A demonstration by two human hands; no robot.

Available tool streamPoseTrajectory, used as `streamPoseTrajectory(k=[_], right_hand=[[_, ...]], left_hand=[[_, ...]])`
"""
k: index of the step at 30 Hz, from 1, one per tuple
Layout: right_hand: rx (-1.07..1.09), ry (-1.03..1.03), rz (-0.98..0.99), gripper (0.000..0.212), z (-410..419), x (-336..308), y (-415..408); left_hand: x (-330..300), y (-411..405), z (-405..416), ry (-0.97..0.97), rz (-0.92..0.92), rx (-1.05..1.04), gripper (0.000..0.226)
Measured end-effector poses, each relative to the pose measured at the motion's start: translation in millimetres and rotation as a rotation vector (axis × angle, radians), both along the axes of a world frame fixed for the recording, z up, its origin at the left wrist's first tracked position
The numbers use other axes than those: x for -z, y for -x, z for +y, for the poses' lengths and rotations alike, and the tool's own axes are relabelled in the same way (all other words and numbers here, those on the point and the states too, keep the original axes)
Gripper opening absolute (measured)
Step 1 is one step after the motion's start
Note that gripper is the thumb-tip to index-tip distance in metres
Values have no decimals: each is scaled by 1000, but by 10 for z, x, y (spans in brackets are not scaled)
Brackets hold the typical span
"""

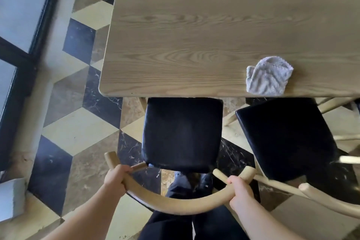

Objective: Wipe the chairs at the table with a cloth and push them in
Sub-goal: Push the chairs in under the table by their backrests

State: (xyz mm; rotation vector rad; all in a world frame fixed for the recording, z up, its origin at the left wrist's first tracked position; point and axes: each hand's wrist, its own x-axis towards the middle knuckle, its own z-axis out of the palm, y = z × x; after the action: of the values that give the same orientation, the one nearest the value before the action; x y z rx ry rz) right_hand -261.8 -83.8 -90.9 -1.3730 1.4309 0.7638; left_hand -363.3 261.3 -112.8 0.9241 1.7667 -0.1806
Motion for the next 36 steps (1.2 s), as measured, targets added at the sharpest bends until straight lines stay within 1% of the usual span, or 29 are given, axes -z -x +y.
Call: streamPoseTrajectory(k=[2, 5, 10, 14, 19, 23, 29, 31, 34, 36], right_hand=[[0, 4, -9, 52, 31, -61, -43], [26, 30, -52, 49, 51, -123, -238], [-23, 29, -98, 49, 22, -126, -600], [-45, 20, -117, 59, -37, -79, -891], [-42, -6, -149, 60, -44, -35, -1187], [-35, -20, -171, 61, 5, 15, -1351], [-52, -5, -178, 54, 155, 34, -1577], [-65, -7, -170, 52, 165, 63, -1619], [-84, 20, -159, 44, 179, 82, -1728], [-88, 28, -152, 43, 185, 106, -1759]], left_hand=[[-10, -43, 6, -25, -6, 11, 31], [-36, -157, -15, -50, -14, 14, 32], [-49, -412, -104, -59, -63, -24, 25], [-30, -702, -158, -50, -103, -56, 23], [-42, -1034, -139, -81, -61, -42, 25], [-53, -1207, -73, -76, -73, -47, 24], [3, -1392, 78, -89, -93, -19, 26], [44, -1422, 85, -86, -83, -17, 26], [109, -1479, 96, -76, -70, -29, 26], [138, -1479, 99, -73, -51, -32, 28]])
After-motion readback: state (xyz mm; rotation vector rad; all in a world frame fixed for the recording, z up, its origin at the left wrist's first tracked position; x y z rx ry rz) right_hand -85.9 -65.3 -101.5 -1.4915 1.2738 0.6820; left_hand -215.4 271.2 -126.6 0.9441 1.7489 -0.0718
